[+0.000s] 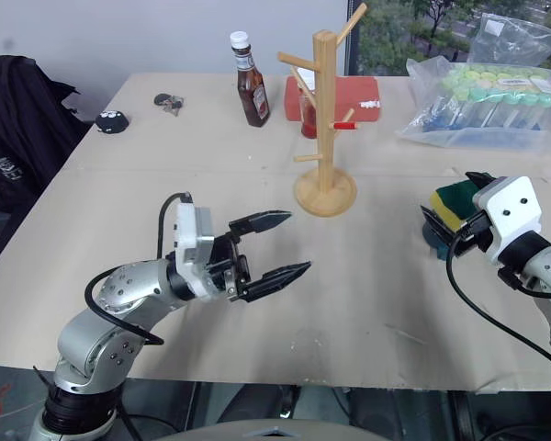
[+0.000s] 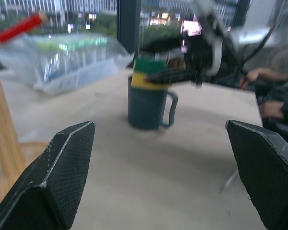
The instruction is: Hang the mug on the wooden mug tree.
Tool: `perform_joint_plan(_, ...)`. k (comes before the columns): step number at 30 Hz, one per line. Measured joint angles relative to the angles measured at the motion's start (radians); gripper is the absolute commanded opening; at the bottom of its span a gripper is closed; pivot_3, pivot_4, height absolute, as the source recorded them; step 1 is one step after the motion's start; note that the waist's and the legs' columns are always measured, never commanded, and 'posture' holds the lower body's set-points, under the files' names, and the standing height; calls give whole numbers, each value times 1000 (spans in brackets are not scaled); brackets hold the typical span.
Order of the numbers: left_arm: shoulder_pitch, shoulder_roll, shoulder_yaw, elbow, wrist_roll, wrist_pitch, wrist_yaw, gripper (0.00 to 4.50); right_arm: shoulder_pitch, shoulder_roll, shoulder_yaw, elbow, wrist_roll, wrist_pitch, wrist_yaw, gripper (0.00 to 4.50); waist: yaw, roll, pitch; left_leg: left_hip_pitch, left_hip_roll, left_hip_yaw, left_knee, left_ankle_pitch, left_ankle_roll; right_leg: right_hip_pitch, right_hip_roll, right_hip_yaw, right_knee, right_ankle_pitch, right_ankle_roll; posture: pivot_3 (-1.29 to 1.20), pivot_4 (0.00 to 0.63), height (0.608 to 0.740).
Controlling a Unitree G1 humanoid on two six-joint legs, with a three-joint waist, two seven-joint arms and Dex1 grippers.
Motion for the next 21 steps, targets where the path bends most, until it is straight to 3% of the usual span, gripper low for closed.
perform_joint_plan(3, -18, -22, 5, -1, -41, -4, 3, 4500, 0, -3, 3, 20, -32, -8, 6, 4486, -1, 0, 0, 0, 0, 0, 1, 0, 0, 0, 0, 0, 0, 0, 0, 0, 150, 740)
perform_joint_plan(5, -21, -22, 5, -2, -50, -9, 5, 4500, 0, -7, 13, 33, -57, -24, 15, 3949, -3, 0, 0, 0, 0, 1, 0, 0, 0, 0, 0, 0, 0, 0, 0, 0, 150, 740)
perform_joint_plan(8, -35, -22, 5, -2, -51, -14, 9, 4500, 3, -7, 25, 53, -86, -37, 25, 2733, -4, 0, 0, 0, 0, 1, 1, 0, 0, 0, 0, 1, 0, 1, 0, 0, 150, 740)
perform_joint_plan(11, -37, -21, 5, -2, -51, -16, 12, 4500, 3, -7, 28, 66, -103, -45, 34, 1179, -5, 0, 0, 0, 0, 1, 1, 0, 0, 0, 0, 1, 0, 1, 0, 0, 150, 740)
perform_joint_plan(14, -41, -21, 5, -2, -51, -17, 12, 4500, 3, -7, 28, 66, -117, -56, 42, 41, -4, 0, 0, 0, 0, 1, 1, 0, 0, 0, 0, 1, 0, 1, 0, 0, 150, 740)
perform_joint_plan(21, -69, -19, 4, 0, -50, -20, 0, 4500, 4, 4, 24, 66, -121, -66, 41, 41, -4, 0, 0, 0, 0, 1, 1, 0, 0, 0, 0, 1, 0, 1, 0, 0, 150, 740)
